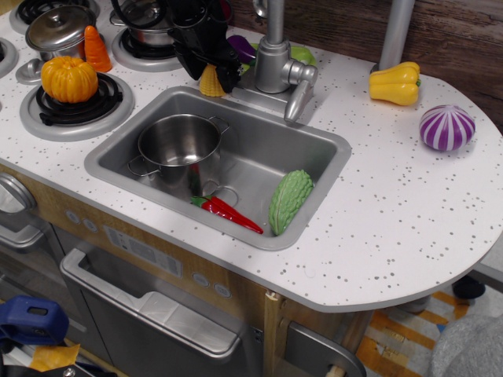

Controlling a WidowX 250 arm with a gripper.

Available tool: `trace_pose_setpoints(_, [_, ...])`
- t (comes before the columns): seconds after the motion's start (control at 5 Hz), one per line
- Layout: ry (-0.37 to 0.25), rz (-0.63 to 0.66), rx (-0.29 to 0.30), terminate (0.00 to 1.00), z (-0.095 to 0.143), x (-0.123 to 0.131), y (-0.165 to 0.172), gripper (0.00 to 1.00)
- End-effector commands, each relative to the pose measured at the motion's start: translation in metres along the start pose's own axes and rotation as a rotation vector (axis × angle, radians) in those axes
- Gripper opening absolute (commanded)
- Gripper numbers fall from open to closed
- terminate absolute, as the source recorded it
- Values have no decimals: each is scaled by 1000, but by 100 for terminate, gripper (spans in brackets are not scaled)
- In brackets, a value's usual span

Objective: Put corn in pot which is in sink

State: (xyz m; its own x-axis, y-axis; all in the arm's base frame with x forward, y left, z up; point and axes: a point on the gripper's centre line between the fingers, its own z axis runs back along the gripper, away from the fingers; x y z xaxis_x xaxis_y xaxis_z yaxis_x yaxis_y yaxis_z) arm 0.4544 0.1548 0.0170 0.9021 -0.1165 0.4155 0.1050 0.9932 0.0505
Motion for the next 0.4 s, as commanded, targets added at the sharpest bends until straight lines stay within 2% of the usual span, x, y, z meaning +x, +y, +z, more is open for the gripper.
trace_pose_setpoints(0.0, [-52,1,48,0,13,9,5,0])
trace_pose_setpoints(0.2, [-50,-5,55,0,16,9,6,0])
